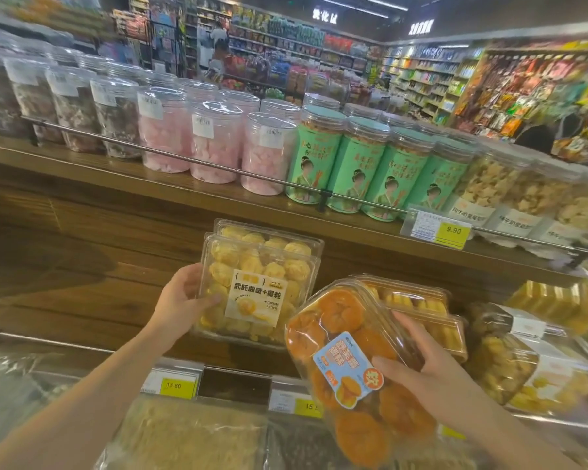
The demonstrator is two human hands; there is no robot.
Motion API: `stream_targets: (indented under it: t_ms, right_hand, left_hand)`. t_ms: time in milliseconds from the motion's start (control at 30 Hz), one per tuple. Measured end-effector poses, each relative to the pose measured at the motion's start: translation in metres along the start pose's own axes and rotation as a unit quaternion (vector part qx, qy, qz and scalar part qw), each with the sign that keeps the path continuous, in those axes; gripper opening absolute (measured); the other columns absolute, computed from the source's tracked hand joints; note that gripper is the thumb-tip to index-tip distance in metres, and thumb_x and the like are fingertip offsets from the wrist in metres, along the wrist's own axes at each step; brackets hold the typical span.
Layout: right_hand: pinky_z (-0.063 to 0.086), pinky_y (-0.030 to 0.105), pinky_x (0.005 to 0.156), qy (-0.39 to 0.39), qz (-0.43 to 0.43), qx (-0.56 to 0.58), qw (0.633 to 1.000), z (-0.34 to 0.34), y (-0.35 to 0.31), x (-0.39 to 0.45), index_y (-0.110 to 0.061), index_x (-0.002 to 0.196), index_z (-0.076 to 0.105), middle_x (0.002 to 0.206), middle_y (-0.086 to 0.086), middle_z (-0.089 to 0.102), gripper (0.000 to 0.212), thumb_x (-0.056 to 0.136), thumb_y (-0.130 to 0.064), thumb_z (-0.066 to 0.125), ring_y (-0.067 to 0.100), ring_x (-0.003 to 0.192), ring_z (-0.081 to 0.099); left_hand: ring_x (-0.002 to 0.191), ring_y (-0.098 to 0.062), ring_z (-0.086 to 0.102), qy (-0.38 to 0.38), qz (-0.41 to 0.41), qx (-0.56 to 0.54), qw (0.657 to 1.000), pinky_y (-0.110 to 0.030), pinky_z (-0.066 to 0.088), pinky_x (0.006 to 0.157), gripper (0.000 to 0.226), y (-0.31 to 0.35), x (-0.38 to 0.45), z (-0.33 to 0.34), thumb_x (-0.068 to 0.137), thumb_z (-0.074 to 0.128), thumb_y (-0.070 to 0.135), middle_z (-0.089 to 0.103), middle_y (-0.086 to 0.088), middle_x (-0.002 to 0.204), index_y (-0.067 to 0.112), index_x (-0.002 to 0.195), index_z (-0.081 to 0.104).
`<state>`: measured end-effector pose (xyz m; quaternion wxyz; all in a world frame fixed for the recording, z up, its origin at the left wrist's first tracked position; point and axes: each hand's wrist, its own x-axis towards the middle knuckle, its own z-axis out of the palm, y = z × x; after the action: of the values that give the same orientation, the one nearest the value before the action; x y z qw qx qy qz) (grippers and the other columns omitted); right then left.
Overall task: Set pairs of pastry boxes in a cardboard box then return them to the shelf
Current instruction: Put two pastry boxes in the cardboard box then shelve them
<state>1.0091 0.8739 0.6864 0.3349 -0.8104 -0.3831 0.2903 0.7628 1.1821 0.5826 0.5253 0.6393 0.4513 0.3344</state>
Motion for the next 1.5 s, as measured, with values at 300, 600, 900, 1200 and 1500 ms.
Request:
stream_targets:
  t_ms: [300,600,900,1200,1500]
  right_hand:
    - [0.056,0.029,0.098,-0.011,-0.031,0.005,0.999,-0.005,0.011,0.001,-0.051,0.152,0.027,0.139,-0.029,0.049,0.096,0.071,-0.062,0.078,-0.003,0.119,0.057]
    - [0.052,0.022,0.1,-0.066,-0.079,-0.006,0.995,-0.025,0.014,0.007,-0.058,0.146,0.033,0.146,-0.032,0.044,0.084,0.077,-0.055,0.081,-0.011,0.127,0.05]
    - [0.046,0.014,0.099,-0.073,-0.082,-0.066,0.992,-0.055,0.032,-0.008,-0.058,0.143,0.035,0.14,-0.035,0.046,0.079,0.079,-0.052,0.081,-0.01,0.128,0.048]
    - [0.056,0.019,0.085,0.087,0.013,0.125,0.988,-0.059,0.119,-0.03,-0.036,0.138,0.051,0.121,-0.021,0.066,0.093,0.057,-0.067,0.085,-0.005,0.105,0.066]
    - [0.061,0.035,0.088,0.059,0.04,0.195,0.978,-0.078,0.153,-0.012,-0.028,0.137,0.055,0.119,-0.004,0.07,0.069,0.077,-0.032,0.089,0.01,0.103,0.072]
  left_hand:
    - [0.125,-0.022,0.058,0.004,0.015,0.05,0.999,-0.048,0.053,0.101,0.083,0.001,-0.006,-0.003,0.078,0.088,0.012,0.06,0.004,0.13,0.022,0.147,0.044]
    - [0.116,-0.001,0.06,-0.19,0.204,0.088,0.956,-0.025,0.052,0.091,0.06,0.062,-0.072,0.055,0.077,0.083,0.057,0.063,0.028,0.122,0.052,0.129,0.055]
    - [0.108,-0.001,0.067,-0.327,0.097,-0.008,0.94,-0.024,0.057,0.089,0.09,0.069,-0.094,0.119,0.055,0.092,0.061,0.071,0.018,0.116,0.046,0.135,0.055]
    - [0.114,-0.015,0.07,-0.248,0.035,-0.088,0.964,-0.047,0.059,0.095,0.112,0.048,-0.122,0.16,0.038,0.092,0.074,0.071,-0.001,0.125,0.037,0.138,0.057]
    - [0.114,-0.017,0.069,-0.208,0.009,-0.121,0.971,-0.051,0.06,0.092,0.07,0.037,-0.134,0.194,0.064,0.088,0.057,0.071,0.009,0.115,0.044,0.126,0.058]
